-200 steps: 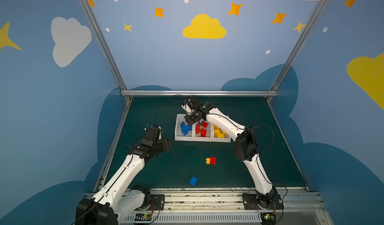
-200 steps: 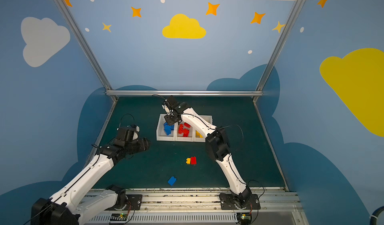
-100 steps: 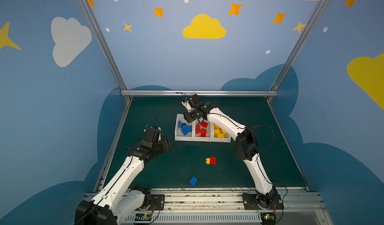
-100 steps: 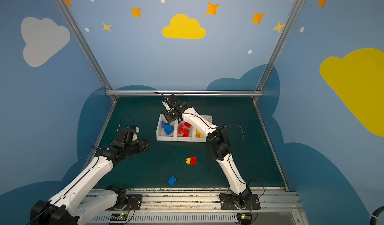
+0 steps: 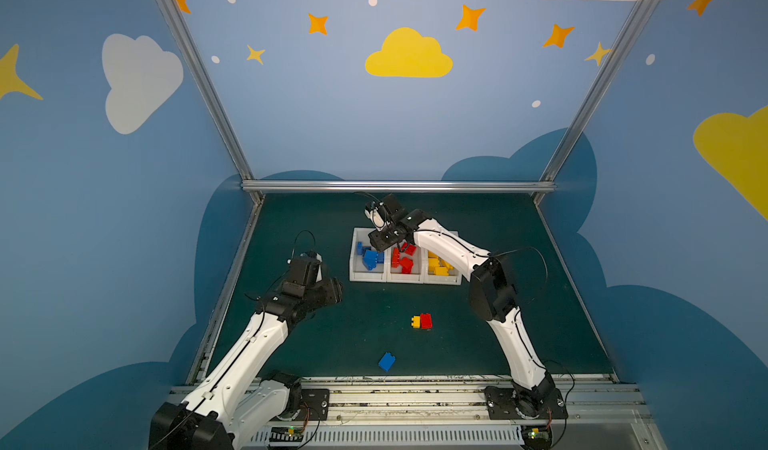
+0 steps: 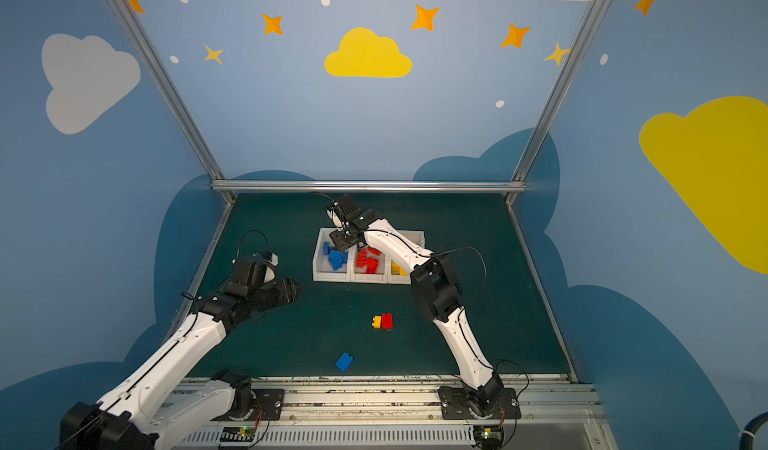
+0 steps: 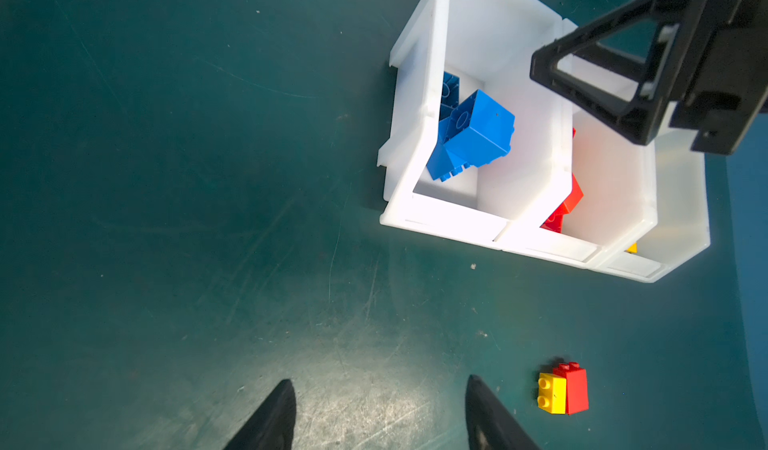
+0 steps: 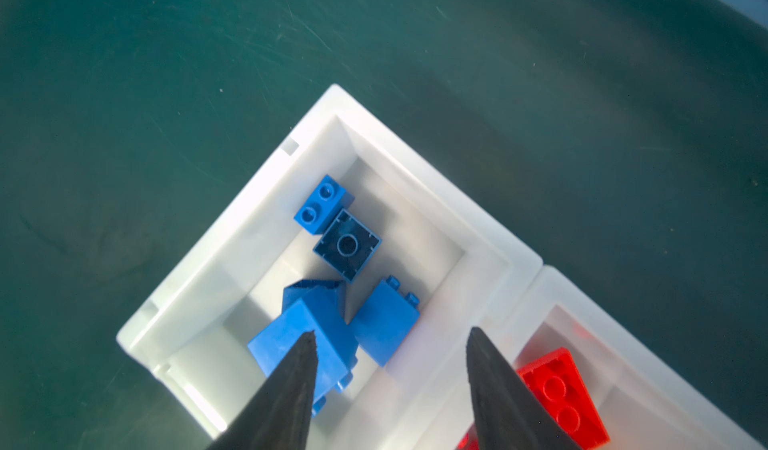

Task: Sort the legos into containers by color
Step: 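Carry the blue brick with the right gripper and release it into the blue compartment, then lower the left gripper onto the last loose blue brick while the right withdraws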

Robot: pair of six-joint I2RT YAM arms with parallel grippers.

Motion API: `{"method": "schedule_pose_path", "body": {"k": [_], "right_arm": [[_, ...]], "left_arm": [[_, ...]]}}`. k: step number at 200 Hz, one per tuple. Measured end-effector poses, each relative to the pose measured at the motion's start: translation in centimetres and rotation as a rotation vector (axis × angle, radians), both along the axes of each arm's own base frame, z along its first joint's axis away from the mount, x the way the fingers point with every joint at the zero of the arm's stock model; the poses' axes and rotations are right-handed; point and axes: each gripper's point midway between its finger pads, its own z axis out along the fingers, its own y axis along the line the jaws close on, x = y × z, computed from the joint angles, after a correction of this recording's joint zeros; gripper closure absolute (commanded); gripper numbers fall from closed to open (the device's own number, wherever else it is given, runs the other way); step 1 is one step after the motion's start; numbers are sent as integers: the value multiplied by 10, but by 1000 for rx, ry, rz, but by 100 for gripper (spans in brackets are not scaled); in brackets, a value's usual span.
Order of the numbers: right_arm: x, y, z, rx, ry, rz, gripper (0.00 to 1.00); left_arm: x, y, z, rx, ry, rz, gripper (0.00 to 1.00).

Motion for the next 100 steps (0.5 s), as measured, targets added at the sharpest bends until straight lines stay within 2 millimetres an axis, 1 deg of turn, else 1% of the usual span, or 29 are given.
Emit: {"method": "schedule_pose_path", "body": {"k": [26,53,81,100], "right_arm": [[-3,-7,13,10,-13,-6,42],[-8,-19,39,35,-44,-18,42],[-15,-41,67,70,-79,-49,41],[-21,-59,78,89,-85,-78,41]], "left_arm": [[-1,-1,0,-2,3,-5,35],[-4,-4,-1,1,9,-22,35],[-10,-11,-4,11,22,-61,35],[-17,-21,-6,23,34,-110,35]]}}
